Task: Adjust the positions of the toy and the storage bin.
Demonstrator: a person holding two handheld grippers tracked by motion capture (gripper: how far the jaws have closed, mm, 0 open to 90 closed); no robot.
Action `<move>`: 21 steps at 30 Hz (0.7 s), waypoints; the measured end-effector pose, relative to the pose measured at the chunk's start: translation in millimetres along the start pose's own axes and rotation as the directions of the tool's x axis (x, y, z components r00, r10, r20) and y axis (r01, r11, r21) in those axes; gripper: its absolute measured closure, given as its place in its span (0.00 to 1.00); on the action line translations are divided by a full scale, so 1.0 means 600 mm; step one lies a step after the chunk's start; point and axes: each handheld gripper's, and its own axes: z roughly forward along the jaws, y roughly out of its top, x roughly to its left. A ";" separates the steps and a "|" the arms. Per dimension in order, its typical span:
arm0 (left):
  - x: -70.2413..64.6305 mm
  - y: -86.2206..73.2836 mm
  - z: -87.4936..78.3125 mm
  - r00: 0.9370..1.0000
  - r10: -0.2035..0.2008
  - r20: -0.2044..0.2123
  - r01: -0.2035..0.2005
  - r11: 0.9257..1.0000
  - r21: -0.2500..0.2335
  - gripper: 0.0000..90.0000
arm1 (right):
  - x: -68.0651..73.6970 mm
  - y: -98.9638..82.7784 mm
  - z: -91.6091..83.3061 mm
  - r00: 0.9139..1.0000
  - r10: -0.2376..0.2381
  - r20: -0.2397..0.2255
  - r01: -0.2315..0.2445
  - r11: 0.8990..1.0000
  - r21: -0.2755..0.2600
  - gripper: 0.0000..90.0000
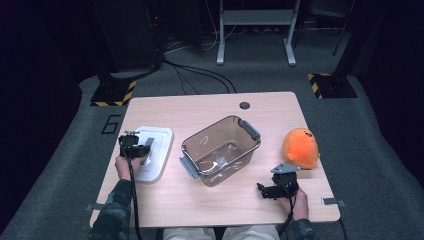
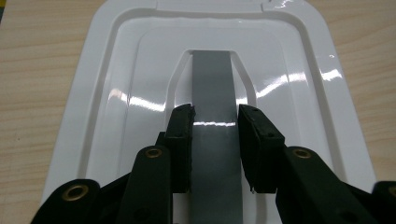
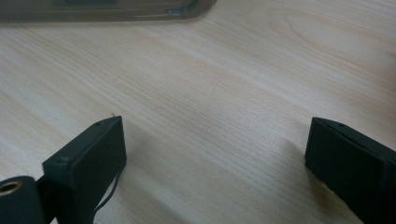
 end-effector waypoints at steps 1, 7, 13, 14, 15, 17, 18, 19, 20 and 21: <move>0.000 -0.001 0.001 1.000 0.001 -0.003 -0.001 1.000 0.001 0.74 | 0.000 0.000 0.000 1.000 0.002 0.000 -0.002 1.000 0.001 0.05; -0.001 -0.002 0.005 1.000 0.003 -0.011 -0.003 1.000 -0.006 0.74 | 0.000 0.000 0.000 1.000 0.005 0.000 -0.005 1.000 0.001 0.05; -0.003 -0.003 0.005 1.000 0.014 -0.019 -0.015 1.000 -0.009 0.73 | 0.000 0.000 0.000 1.000 0.003 0.000 -0.003 1.000 0.001 0.05; -0.003 -0.003 0.005 1.000 0.016 -0.018 -0.017 1.000 -0.009 0.73 | 0.000 0.000 0.000 1.000 0.003 0.000 -0.003 1.000 0.001 0.05; -0.002 -0.003 0.005 1.000 0.012 -0.011 -0.012 1.000 -0.014 0.72 | 0.000 0.000 0.000 1.000 0.004 -0.001 -0.004 1.000 0.001 0.05; -0.001 -0.004 0.004 1.000 0.020 -0.010 -0.020 1.000 -0.016 0.69 | 0.000 0.000 0.000 1.000 0.004 -0.001 -0.004 1.000 0.001 0.05; -0.001 -0.004 0.004 1.000 0.016 -0.003 -0.016 1.000 -0.021 0.65 | 0.000 0.000 0.000 1.000 0.004 -0.001 -0.004 1.000 0.001 0.05; 0.000 -0.004 0.002 1.000 0.013 -0.004 -0.013 1.000 -0.026 0.62 | 0.000 0.000 0.000 1.000 0.004 -0.001 -0.004 1.000 0.001 0.05; 0.000 -0.004 0.001 1.000 0.008 -0.002 -0.008 1.000 -0.029 0.58 | 0.000 0.000 0.000 1.000 0.004 -0.001 -0.004 1.000 0.001 0.05; 0.000 -0.004 0.000 1.000 0.009 -0.001 -0.009 0.999 -0.033 0.55 | 0.000 0.000 0.000 1.000 0.004 -0.001 -0.004 1.000 0.001 0.05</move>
